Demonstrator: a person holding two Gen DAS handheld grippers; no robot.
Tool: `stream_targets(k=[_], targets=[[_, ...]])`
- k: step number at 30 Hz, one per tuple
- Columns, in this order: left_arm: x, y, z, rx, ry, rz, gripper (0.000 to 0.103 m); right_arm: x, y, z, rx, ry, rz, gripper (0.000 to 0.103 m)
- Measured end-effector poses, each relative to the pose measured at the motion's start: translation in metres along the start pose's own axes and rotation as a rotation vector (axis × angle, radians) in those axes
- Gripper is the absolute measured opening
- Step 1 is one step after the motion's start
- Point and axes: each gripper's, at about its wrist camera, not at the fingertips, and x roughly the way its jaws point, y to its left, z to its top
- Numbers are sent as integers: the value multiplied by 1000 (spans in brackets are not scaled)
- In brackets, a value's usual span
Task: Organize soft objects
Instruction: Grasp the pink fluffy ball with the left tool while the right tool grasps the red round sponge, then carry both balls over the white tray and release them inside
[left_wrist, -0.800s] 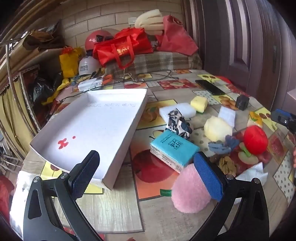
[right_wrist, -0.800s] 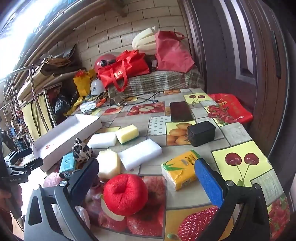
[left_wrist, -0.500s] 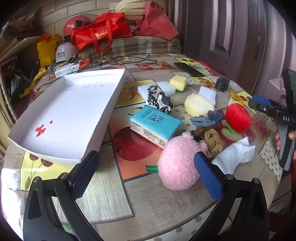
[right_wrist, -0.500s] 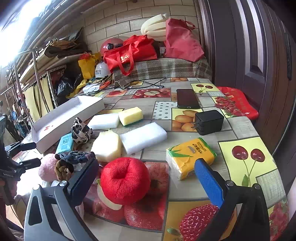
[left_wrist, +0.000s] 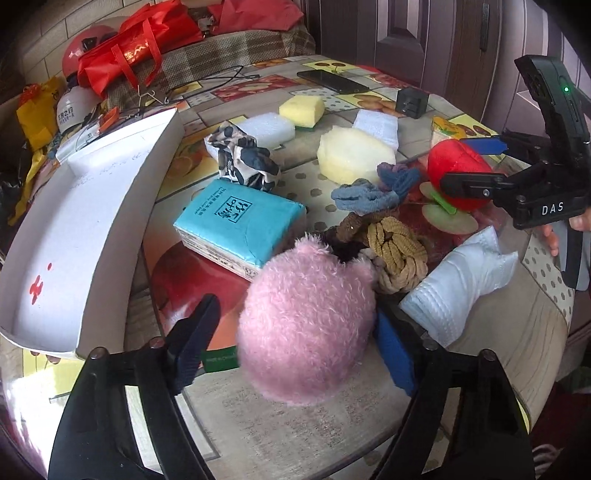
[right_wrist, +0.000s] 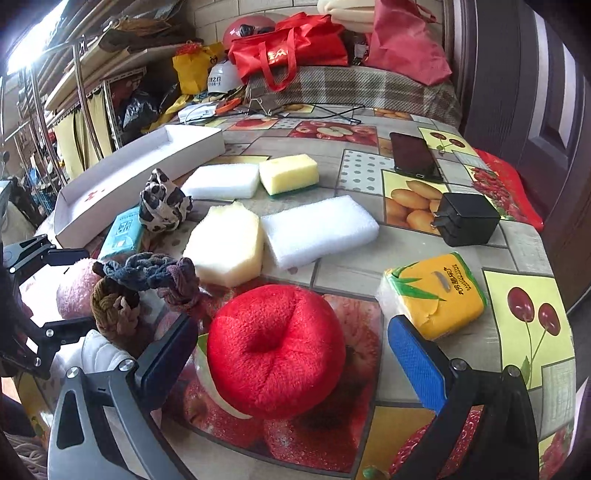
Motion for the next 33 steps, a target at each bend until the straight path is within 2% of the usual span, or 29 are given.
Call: stream_targets(k=[2, 3, 5, 9, 14, 16, 19, 20, 22, 25, 27, 29, 33], targets=[[2, 0, 0, 1, 6, -8, 63, 6, 0, 0, -4, 34, 4, 73], [2, 0, 0, 2, 0, -14, 60, 9, -1, 0, 0, 53, 11, 67], [2, 0, 0, -2, -6, -12, 56, 11, -2, 0, -5, 48, 14, 64], [-4, 3, 0, -14, -36, 11, 54, 1, -5, -2, -3, -25, -8, 61], [-23, 7, -3, -54, -142, 82, 54, -31, -12, -5, 73, -249, -48, 61], [-33, 10, -3, -73, -209, 131, 54, -44, -12, -7, 110, -340, -65, 61], [-53, 16, -7, -118, -354, 223, 54, -64, -5, -9, 136, -489, -73, 62], [-58, 20, -9, -141, -389, 259, 54, -70, -2, -11, 142, -531, -70, 62], [-65, 32, -12, -206, -425, 279, 54, -75, 9, -10, 148, -587, -56, 62], [-73, 53, -18, -320, -457, 288, 54, -74, 31, -5, 129, -606, -7, 62], [-77, 60, -21, -373, -466, 321, 54, -70, 48, 0, 92, -599, 25, 62], [-79, 61, -22, -380, -468, 357, 54, -64, 66, 6, 49, -589, 54, 62], [-80, 65, -24, -389, -465, 382, 54, -48, 96, 17, -12, -559, 104, 62]])
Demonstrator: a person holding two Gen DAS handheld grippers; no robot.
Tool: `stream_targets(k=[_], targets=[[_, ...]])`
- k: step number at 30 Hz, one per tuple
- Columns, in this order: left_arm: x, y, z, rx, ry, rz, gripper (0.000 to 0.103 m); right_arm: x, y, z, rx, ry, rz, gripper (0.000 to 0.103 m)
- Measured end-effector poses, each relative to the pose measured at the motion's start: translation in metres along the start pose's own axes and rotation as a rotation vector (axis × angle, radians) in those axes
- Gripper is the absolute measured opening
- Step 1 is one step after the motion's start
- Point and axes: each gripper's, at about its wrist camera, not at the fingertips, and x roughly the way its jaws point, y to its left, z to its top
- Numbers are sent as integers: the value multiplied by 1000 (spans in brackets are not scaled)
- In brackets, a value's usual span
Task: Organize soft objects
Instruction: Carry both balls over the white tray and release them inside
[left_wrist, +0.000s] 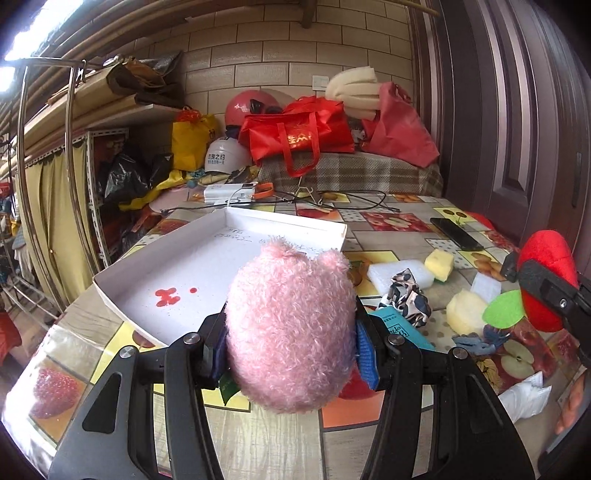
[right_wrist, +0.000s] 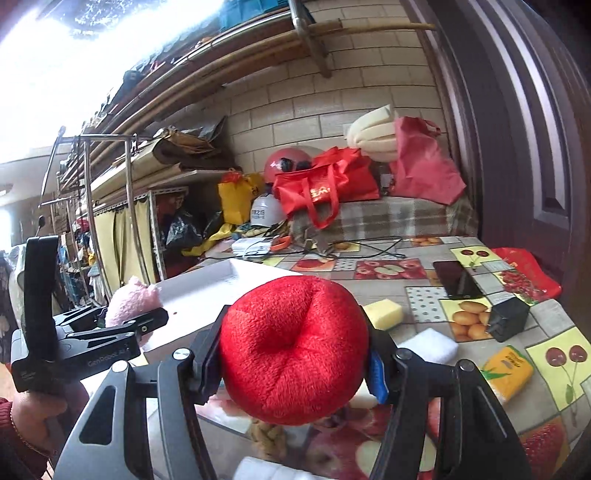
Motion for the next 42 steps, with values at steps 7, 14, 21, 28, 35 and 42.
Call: stream_targets(k=[7, 14, 21, 28, 35, 42], targets=[[7, 31, 0, -64, 20, 63, 54, 37, 29, -6, 1, 71, 58, 61], [25, 62, 1, -80, 35, 142, 55, 64, 55, -11, -7, 114, 81, 61], [52, 90, 6, -95, 85, 158, 55, 96, 82, -7, -42, 106, 66, 61], [86, 122, 17, -154, 137, 169, 55, 137, 99, 5, -59, 114, 49, 61], [117, 156, 22, -222, 213, 190, 55, 182, 94, 12, -6, 198, 31, 61], [117, 159, 21, -232, 222, 192, 55, 198, 109, 13, -57, 235, 39, 68]])
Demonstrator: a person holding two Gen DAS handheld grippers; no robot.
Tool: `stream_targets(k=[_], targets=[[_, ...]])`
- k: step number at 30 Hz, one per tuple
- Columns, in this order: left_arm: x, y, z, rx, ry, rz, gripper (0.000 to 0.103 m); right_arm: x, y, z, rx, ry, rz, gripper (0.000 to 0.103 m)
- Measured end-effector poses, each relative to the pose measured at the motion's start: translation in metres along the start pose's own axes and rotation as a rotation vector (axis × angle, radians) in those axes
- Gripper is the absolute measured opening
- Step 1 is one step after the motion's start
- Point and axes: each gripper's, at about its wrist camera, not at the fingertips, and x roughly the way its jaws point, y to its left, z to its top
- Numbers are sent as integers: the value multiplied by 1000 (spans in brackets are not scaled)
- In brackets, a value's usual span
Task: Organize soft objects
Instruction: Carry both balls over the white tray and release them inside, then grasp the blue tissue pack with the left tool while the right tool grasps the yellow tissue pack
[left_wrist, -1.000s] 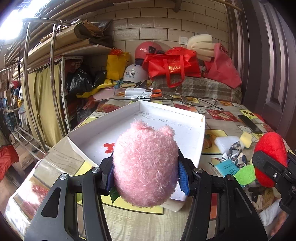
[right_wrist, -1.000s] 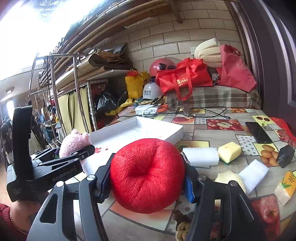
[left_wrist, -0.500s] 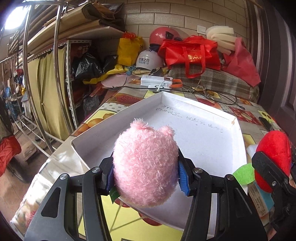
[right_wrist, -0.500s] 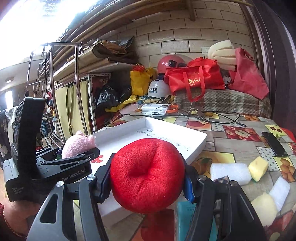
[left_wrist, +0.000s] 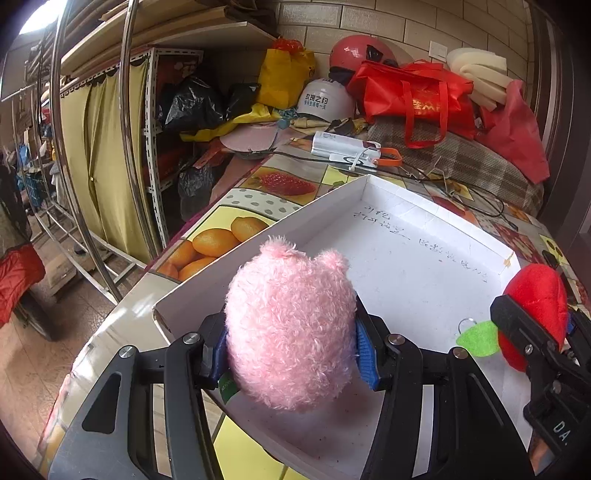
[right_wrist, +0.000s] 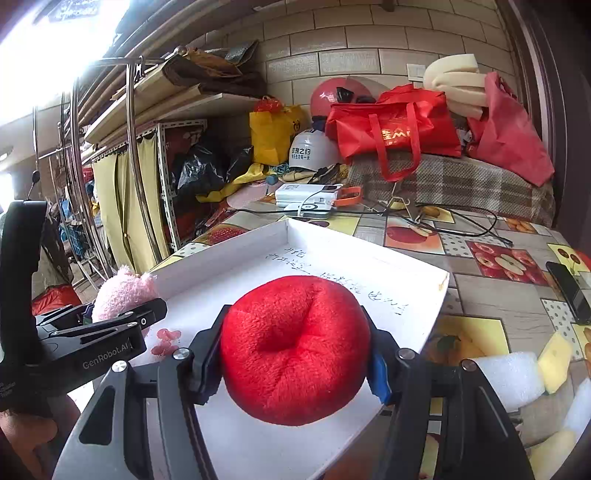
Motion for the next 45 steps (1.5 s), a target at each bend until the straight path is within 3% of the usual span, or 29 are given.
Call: stream_targets(k=[1, 2, 3, 4, 5, 11, 14, 17, 21, 24, 27, 31, 34, 38, 43, 45], targets=[[-1, 1, 1, -7, -5, 14, 58, 2, 1, 1, -6, 9, 1, 81], [-2, 3, 1, -17, -15, 23, 69, 1, 1, 1, -8, 8, -6, 91], [-5, 5, 1, -26, -28, 30, 79, -1, 2, 1, -11, 0, -12, 95], [-7, 8, 1, -34, -40, 33, 97, -2, 3, 1, -16, -8, -15, 103], [-9, 9, 2, -39, -51, 36, 103, -4, 4, 1, -24, -17, -20, 103], [-17, 19, 1, -101, -97, 76, 103, -14, 9, 5, -49, -65, -44, 103], [-20, 32, -1, -164, -112, 79, 103, -25, 10, 5, -48, -130, -73, 103], [-26, 46, -5, -242, -138, 75, 103, -38, 16, 0, -42, -138, -82, 103], [-28, 52, -12, -285, -106, 27, 103, -68, 34, -14, -95, -188, -83, 103], [-38, 45, -21, -272, -102, -15, 103, -86, 38, -24, -120, -156, -33, 103], [-60, 19, -31, -174, -150, -50, 103, -111, 25, -33, -113, -168, -9, 103], [-101, -50, -52, 113, -288, -89, 103, -148, -11, -42, -81, -226, -53, 103], [-113, -95, -68, 232, -248, -239, 103, -174, -51, -50, -53, -276, -149, 103], [-113, -135, -74, 299, -181, -333, 103, -196, -128, -64, 108, -230, -275, 103], [-109, -171, -85, 428, -108, -376, 103, -213, -230, -84, 308, -117, -459, 103], [-107, -182, -92, 478, -77, -374, 103, -219, -256, -90, 349, -82, -481, 103]])
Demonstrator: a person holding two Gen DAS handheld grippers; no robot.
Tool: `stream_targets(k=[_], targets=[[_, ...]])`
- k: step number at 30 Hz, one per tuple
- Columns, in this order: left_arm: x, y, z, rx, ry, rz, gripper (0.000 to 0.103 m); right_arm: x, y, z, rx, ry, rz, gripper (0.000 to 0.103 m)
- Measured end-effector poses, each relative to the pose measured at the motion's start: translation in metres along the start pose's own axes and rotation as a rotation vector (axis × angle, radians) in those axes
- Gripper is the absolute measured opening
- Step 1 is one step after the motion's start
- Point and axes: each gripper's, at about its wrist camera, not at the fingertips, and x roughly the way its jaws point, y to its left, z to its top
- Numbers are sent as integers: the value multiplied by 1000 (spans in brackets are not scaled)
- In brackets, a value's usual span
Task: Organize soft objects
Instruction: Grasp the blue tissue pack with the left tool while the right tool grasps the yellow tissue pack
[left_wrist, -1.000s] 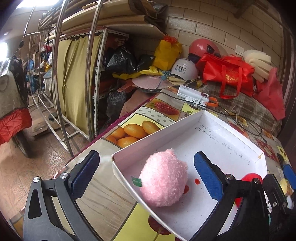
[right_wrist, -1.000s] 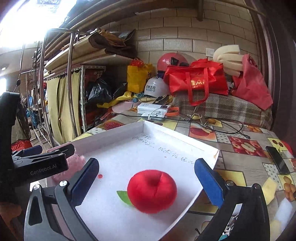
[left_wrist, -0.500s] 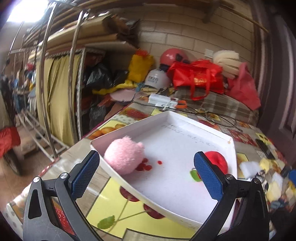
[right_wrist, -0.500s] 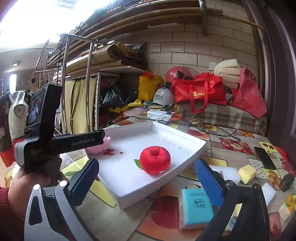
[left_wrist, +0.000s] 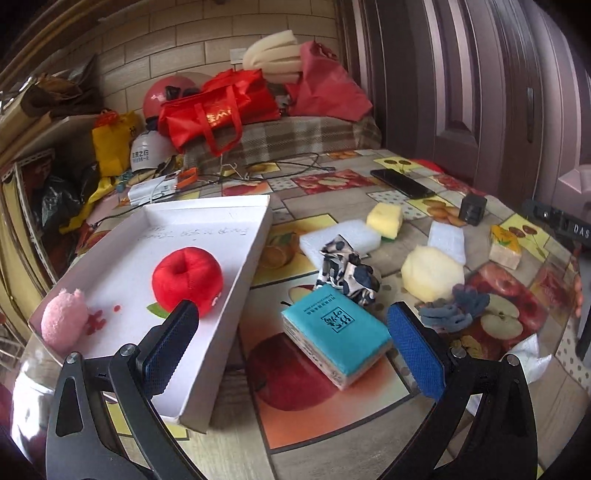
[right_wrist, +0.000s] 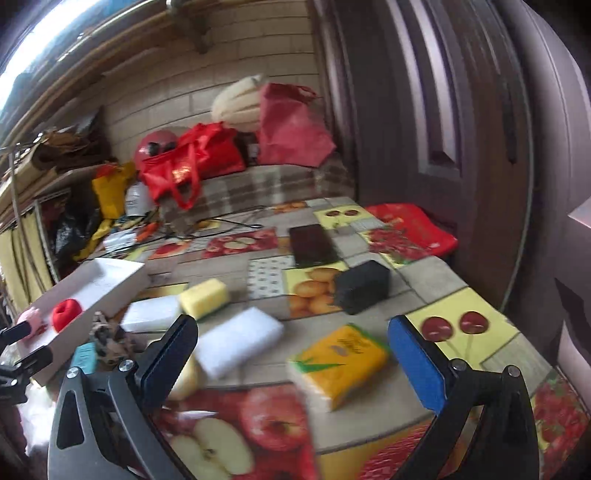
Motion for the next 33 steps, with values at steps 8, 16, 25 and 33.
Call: stream_targets(k=[8, 16, 25, 33], targets=[[37, -15, -1, -6, 177, -28, 103, 18, -18, -11, -5, 161, 127, 103], [57, -38, 2, 62, 256, 2, 103, 67, 11, -17, -175, 326, 19, 103], [60, -25, 1, -5, 272, -24, 51, 55, 26, -19, -270, 280, 26, 51], [50, -30, 3, 23, 219, -4, 50, 44, 22, -11, -238, 208, 32, 34]])
